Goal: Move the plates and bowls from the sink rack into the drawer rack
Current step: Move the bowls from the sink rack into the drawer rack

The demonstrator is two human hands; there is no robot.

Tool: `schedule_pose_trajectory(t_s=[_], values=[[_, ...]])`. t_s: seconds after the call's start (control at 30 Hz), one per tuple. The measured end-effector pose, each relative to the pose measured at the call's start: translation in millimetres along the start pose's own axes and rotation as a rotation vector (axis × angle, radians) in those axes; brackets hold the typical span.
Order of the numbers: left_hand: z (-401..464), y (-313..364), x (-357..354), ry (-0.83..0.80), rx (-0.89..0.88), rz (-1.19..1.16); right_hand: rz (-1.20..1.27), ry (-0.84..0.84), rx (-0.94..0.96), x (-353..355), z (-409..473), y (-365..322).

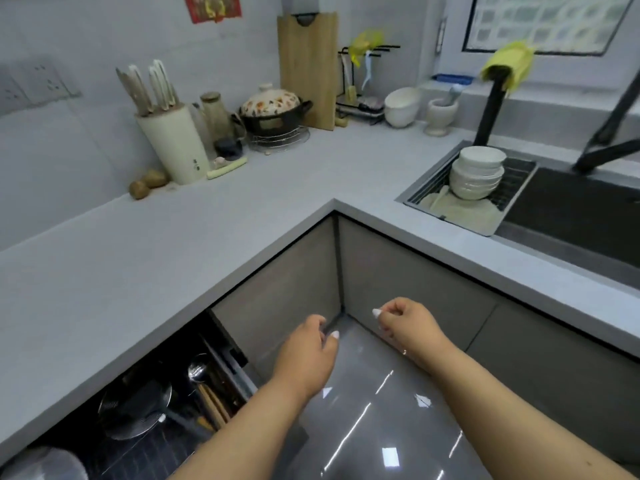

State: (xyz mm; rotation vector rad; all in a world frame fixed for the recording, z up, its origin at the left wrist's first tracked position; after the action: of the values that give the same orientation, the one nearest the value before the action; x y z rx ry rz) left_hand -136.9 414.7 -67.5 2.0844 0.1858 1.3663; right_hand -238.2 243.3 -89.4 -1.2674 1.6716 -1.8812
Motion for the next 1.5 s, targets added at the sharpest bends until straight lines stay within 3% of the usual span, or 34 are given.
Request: schedule_pose_trajectory(t_s=[0.63,0.83,1.13,1.5], values=[[116,170,-84,-0.106,-0.277,0.178,0.005,0.313,-0.167,164,53,56],[186,214,-97,-0.123,-0.36,0.222,-0.007,0.413,-0.177,188,108,44],[279,257,-143,-0.241,-0.408,0.56,-0.037,0.496,-0.227,214,202,36],[319,287,-165,-0.119,-0.57,0.618,-0.238,0.588,-0.255,275,325,47]])
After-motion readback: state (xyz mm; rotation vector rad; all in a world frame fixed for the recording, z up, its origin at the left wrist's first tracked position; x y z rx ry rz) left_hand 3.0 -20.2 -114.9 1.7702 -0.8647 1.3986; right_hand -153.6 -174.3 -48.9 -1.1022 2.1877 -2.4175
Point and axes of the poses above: each hand's wrist, its own z-axis towards the middle knuckle, its own x-axis out of the back of the hand, y = z × x, the point moved 7 cm from there along z, towards the middle knuckle, and after that the axes turned 15 degrees about x, right-handed, at the moved point
